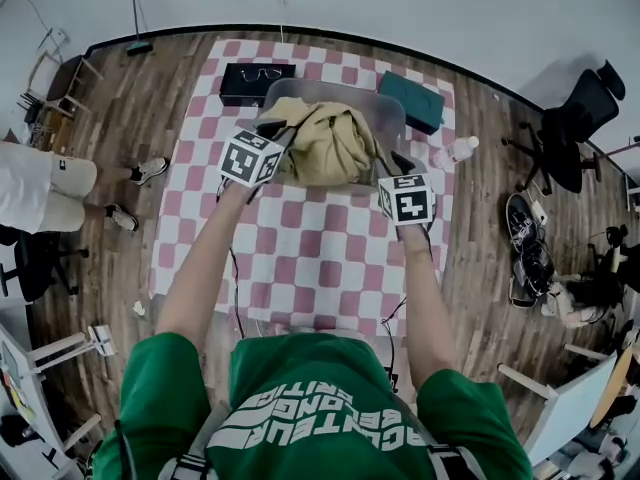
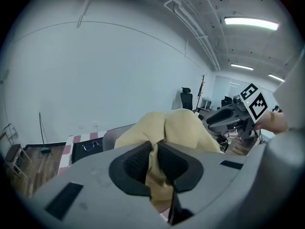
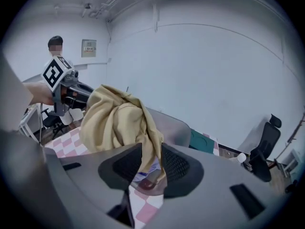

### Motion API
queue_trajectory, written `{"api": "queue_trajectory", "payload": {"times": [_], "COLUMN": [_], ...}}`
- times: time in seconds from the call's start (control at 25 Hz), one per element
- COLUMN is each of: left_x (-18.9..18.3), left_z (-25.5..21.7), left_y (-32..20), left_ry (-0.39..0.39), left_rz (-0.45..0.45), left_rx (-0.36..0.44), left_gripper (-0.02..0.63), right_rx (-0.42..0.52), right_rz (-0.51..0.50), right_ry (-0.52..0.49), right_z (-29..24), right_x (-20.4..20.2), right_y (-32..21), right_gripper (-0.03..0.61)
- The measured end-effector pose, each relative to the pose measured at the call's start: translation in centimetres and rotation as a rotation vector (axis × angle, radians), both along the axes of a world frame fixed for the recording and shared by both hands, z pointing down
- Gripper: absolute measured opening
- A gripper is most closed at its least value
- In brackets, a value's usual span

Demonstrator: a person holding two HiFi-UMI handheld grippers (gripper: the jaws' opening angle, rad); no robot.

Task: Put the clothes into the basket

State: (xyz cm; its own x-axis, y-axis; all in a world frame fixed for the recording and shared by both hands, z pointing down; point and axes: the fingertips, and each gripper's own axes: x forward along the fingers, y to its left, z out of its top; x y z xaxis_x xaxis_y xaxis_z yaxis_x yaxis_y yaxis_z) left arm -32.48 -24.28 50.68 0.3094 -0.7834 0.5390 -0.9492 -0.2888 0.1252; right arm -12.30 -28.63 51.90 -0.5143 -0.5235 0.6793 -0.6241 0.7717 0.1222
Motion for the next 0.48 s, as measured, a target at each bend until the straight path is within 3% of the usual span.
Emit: {"api": "queue_trajectory", "payload": {"times": [0.24, 0.48], "left_x": [-0.5, 1.1], "left_z": [-1.2, -4.5], "left_y": [4.1, 10.6], "left_ry": [-0.011, 0.04], "left_rz": [-0.071, -0.076], "left_rx": [0.045, 0.144], "left_gripper": [0.034, 0.032], "right_rx": [0.026, 0.096], "right_rz": [-0.013, -0.052], "right_ry": [-0.029, -0.123], "right_z": [-2.0, -5.7], "right_x": [0.9, 1.3], "right_y": [4.1, 9.4], "right_gripper": [0.132, 0.098]}}
